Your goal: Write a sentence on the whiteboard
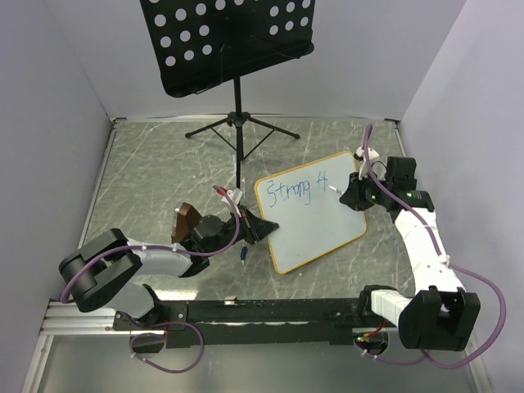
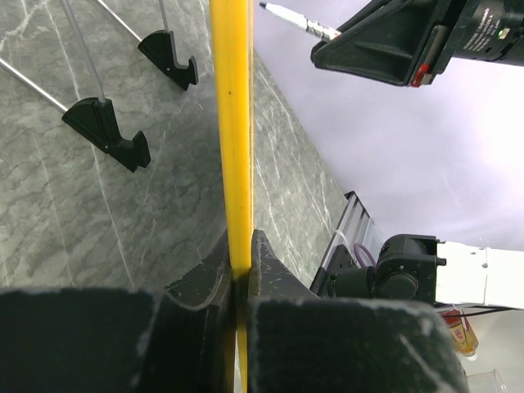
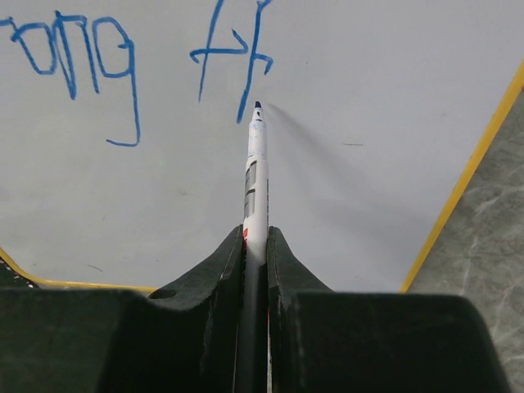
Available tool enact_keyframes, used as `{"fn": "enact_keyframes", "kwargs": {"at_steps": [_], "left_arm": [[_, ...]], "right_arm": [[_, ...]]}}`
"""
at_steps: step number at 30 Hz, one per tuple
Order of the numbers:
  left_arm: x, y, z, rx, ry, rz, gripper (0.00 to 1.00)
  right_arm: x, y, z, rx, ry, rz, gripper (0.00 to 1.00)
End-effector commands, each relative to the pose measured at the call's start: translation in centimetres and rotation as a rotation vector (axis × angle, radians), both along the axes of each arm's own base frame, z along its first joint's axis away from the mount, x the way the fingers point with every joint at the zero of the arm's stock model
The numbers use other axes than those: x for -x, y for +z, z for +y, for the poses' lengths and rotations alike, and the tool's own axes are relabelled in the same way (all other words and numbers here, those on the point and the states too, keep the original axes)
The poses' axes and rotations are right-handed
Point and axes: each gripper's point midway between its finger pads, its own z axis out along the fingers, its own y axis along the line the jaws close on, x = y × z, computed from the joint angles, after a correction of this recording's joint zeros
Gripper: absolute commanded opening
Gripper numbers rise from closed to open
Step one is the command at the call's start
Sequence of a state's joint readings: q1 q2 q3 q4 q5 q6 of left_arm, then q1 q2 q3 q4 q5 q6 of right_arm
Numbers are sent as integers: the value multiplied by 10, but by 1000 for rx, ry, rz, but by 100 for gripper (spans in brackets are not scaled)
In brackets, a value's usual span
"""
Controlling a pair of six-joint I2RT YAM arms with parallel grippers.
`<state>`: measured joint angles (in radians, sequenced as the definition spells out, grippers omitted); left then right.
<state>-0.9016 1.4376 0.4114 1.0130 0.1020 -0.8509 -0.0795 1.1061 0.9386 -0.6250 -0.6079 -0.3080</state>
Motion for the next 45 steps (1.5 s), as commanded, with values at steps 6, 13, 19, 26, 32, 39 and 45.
{"fn": "enact_keyframes", "kwargs": {"at_steps": [6, 13, 19, 26, 32, 39, 45], "left_arm": [[2, 39, -5, 97, -33, -126, 1], [2, 40, -7, 99, -39, -129, 1], [2, 40, -6, 100, -34, -129, 1], [0, 40, -4, 101, -22, -127, 1], [-2, 40, -5, 102, -21, -123, 1], [0, 40, -7, 100, -36, -123, 1], [0, 39, -6, 100, -30, -123, 1]], "right_arm": [[-25, 30, 2, -45, -11, -93, 0], [-30, 22, 0, -41, -22, -66, 0], [-25, 17, 1, -36, -8, -44, 0], [-9, 3, 1, -12, 18, -9, 0], [4, -12, 0, 6, 27, 22, 0], [-6, -2, -2, 7, 7, -6, 0], [-28, 23, -4, -9, -21, -71, 0]]}}
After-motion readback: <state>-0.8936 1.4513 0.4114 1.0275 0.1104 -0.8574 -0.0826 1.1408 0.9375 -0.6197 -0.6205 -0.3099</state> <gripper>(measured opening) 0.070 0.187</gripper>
